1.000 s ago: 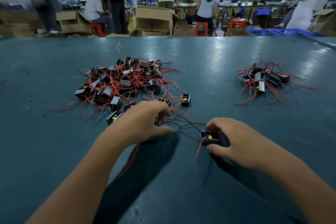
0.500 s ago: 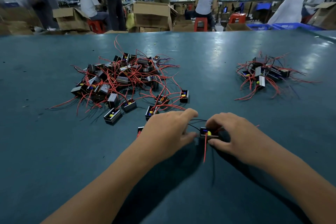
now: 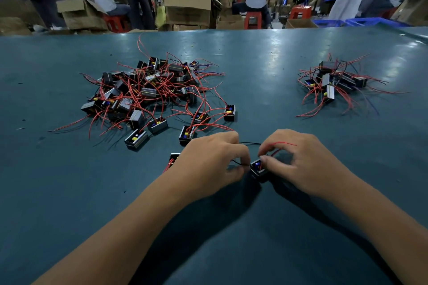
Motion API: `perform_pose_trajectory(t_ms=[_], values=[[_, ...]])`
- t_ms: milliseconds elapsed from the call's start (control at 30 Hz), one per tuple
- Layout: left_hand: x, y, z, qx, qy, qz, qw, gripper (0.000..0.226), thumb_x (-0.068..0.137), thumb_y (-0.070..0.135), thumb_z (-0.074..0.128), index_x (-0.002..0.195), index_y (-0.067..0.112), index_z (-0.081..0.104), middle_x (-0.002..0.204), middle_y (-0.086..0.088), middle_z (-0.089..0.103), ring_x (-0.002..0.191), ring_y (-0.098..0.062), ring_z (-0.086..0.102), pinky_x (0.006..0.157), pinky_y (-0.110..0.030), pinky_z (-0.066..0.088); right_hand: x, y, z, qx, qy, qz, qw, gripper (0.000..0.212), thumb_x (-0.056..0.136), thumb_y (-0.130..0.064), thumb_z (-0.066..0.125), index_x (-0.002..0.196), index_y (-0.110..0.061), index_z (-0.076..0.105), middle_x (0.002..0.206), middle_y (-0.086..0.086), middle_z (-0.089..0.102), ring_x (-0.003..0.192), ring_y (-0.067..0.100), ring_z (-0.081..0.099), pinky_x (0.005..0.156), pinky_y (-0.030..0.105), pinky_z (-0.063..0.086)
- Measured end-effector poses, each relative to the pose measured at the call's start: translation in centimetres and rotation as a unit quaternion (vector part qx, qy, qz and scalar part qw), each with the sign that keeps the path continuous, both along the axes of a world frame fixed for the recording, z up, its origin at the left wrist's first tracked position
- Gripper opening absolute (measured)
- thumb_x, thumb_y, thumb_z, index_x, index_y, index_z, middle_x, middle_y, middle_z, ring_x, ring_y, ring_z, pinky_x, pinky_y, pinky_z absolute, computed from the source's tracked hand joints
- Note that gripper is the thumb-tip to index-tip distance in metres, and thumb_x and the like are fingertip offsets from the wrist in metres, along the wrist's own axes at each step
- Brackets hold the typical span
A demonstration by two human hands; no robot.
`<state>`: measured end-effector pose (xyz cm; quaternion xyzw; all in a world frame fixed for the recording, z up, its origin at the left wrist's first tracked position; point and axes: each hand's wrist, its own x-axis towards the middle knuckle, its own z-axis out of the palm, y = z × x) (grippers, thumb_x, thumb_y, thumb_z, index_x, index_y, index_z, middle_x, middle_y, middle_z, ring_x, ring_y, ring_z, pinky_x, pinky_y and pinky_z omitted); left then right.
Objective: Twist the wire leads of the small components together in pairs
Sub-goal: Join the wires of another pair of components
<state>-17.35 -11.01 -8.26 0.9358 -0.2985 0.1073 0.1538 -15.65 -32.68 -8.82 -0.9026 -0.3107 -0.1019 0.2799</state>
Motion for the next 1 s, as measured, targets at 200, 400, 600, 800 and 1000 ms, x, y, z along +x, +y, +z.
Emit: perform_pose_trajectory(t_ms=[200,400,600,800,1000], values=[[0.4,0.5,0.2,-0.014,0.003,-0.022,1.0,0.006,0.09,0.031,0.068,0.091,0.026,0.071,0.093,0.011,0.061,0.091,-0.013,0.057,0.081,-0.039,0.045,0.6,-1.7,0.7,0.005,0.054,0.054,0.997,0.007,0.084,-0.014,0.075,0.085,-0.021,0.071,0.083,-0.01,0.067,0.083,0.007,0.064,0.078,0.027,0.049],[0.5,0.7,0.1,-0.05,-0.027,0.016,0.998,0.01,0.092,0.031,0.067,0.087,0.023,0.067,0.084,0.013,0.061,0.079,-0.01,0.055,0.065,-0.026,0.037,0.7,-2.8,1.7,-0.002,0.01,0.106,0.994,0.007,0.082,-0.018,0.078,0.087,-0.021,0.074,0.091,-0.01,0.068,0.088,0.009,0.065,0.08,0.029,0.05],[0.4,0.4,0.1,-0.034,-0.056,0.0,0.998,0.01,0.091,0.028,0.07,0.087,0.019,0.068,0.082,0.009,0.063,0.081,-0.015,0.053,0.075,-0.034,0.041,0.0,-2.3,1.7,-0.037,0.006,0.117,0.992,0.007,0.081,-0.025,0.079,0.087,-0.028,0.074,0.097,-0.016,0.064,0.094,0.004,0.059,0.083,0.024,0.045],[0.9,0.7,-0.2,-0.067,0.001,-0.005,0.998,0.015,0.089,0.031,0.073,0.093,0.021,0.064,0.071,0.015,0.047,0.069,-0.009,0.045,0.067,-0.033,0.042,-0.2,-1.4,1.1,-0.058,0.043,0.137,0.988,0.007,0.084,-0.026,0.077,0.091,-0.025,0.075,0.104,-0.013,0.065,0.099,0.004,0.059,0.087,0.022,0.046],[1.2,2.8,1.0,-0.117,0.152,-0.044,0.98,0.019,0.086,0.017,0.077,0.1,0.025,0.067,0.08,0.012,0.062,0.077,-0.009,0.058,0.069,-0.012,0.04,-0.2,-1.5,1.3,-0.066,0.063,0.135,0.987,0.01,0.084,-0.02,0.077,0.092,-0.024,0.073,0.107,-0.013,0.068,0.099,0.001,0.062,0.088,0.021,0.047]])
